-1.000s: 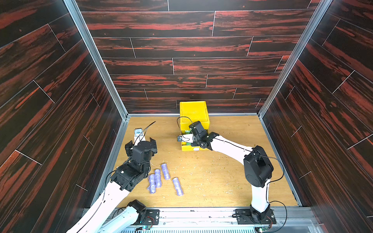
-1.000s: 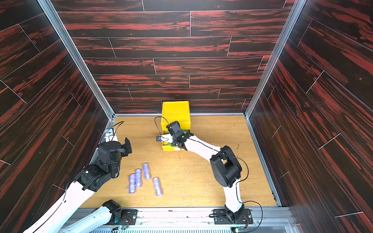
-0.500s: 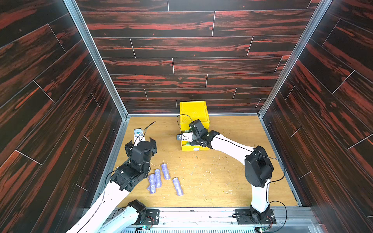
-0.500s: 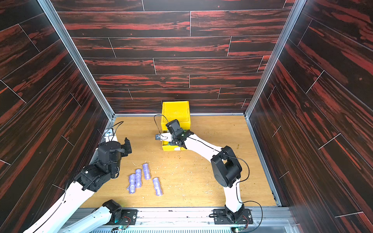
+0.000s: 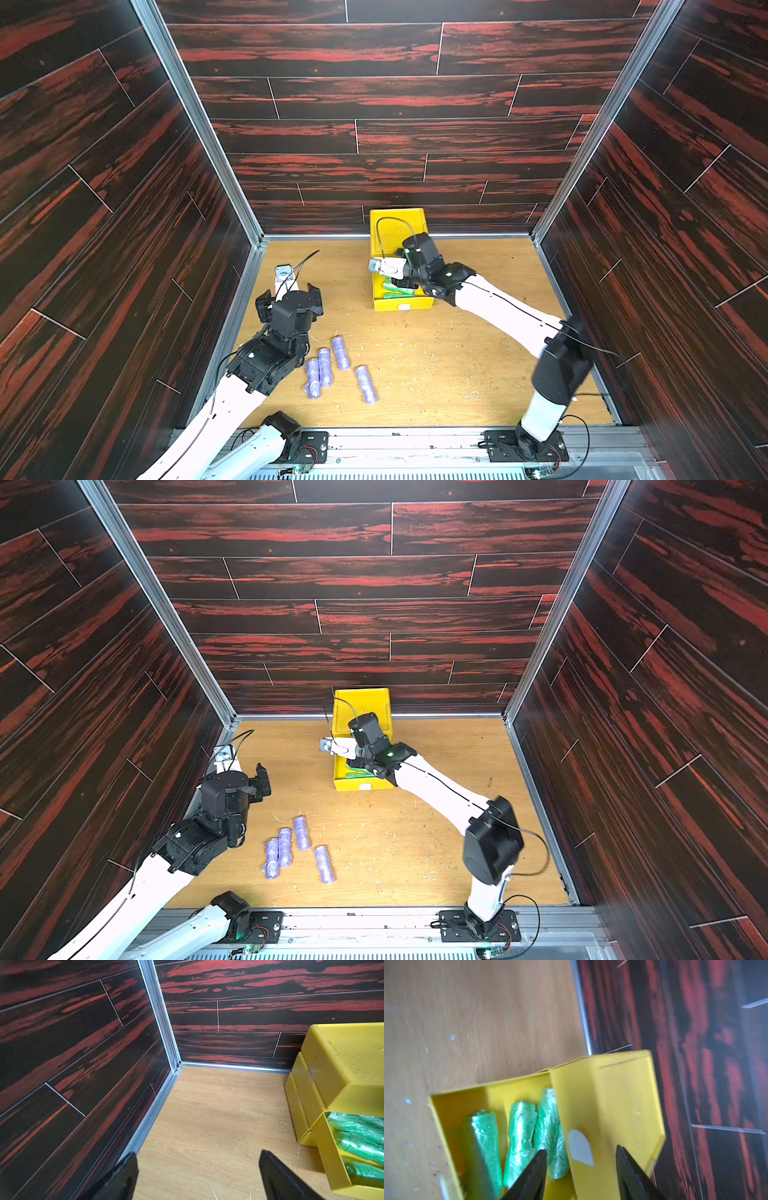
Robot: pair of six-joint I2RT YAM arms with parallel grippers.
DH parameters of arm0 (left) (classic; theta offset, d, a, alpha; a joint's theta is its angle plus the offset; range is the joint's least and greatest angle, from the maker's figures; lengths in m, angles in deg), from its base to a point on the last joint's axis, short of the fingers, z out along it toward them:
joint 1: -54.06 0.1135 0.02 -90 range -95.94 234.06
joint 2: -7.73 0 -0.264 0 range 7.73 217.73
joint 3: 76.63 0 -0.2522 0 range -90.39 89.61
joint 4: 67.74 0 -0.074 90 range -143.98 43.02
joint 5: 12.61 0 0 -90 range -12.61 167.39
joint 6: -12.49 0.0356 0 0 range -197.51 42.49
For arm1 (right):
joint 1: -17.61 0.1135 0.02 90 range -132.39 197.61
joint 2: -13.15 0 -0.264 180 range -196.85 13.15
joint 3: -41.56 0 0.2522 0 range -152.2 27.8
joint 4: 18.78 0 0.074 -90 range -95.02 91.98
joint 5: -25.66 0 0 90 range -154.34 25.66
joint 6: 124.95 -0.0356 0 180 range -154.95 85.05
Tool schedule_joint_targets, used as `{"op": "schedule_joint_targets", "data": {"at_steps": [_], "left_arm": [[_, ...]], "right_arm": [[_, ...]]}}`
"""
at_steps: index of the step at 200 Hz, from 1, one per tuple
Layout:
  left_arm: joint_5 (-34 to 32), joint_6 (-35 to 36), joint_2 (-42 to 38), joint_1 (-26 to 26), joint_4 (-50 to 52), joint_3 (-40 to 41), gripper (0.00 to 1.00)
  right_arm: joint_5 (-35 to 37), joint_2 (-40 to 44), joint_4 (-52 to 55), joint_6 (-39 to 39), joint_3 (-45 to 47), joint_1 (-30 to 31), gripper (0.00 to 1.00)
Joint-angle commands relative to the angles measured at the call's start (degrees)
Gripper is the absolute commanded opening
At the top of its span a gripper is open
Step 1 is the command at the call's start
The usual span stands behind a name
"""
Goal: Sort the rolls of trash bags by color and place them into the drawer
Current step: Place the roll of trash bags in the drawer, then close the drawer in the storage box.
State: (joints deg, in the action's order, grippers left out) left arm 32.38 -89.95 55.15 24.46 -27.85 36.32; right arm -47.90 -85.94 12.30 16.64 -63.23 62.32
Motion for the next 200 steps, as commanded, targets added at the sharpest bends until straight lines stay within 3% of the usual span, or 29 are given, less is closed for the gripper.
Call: {"op": "schedule_joint_targets", "data": {"at_steps": [1,26,53,66,69,71,87,116,129,165,200], "left_arm": [[0.43,0.15,-0.51,0.28,0.63,-0.1,0.95],[2.71,-0.88,2.14,0.25,0.98,-3.3,0.94],[6.68,-4.47,10.51,0.25,8.79,-14.07,0.94],[9.36,-5.53,15.0,0.25,10.56,-19.38,0.94],[10.02,-5.71,16.1,0.25,10.79,-20.68,0.94],[10.42,-5.8,16.82,0.25,10.96,-21.45,0.94],[12.97,-6.77,22.83,0.25,12.22,-27.9,0.94],[15.71,-7.73,34.29,0.34,15.08,-40.98,0.94],[18.35,-8.23,38.76,0.55,15.26,-46.19,0.95],[26.98,-10.54,55.47,3.02,21.88,-63.91,0.97],[37.1,-12.48,76.55,8.21,36.55,-93.64,0.99]], "right_arm": [[-3.06,7.87,-3.17,-10.74,4.28,0.52,0.57],[-2.49,16.32,-9.63,-20.67,12.12,0.73,0.55],[-0.56,27.53,-22.19,-30.22,24.3,0.78,0.61],[0.24,32.15,-29.77,-32.29,30.75,0.72,0.73],[0.76,32.93,-31.67,-32.78,32.05,0.73,0.92],[1.04,33.37,-32.9,-33.18,32.77,0.71,0.97],[6.17,34.54,-39.15,-38.01,35.69,0.57,0.98],[7.43,28.92,-20.38,-50.42,23.94,-2.43,0.98],[7.92,27.35,-15.48,-53.44,22.85,-2.74,0.98],[6.54,34.46,-15.39,-57.87,33.94,-2.72,0.98],[6.35,43.37,-12.63,-60.58,42.14,-2.47,0.98]]}}
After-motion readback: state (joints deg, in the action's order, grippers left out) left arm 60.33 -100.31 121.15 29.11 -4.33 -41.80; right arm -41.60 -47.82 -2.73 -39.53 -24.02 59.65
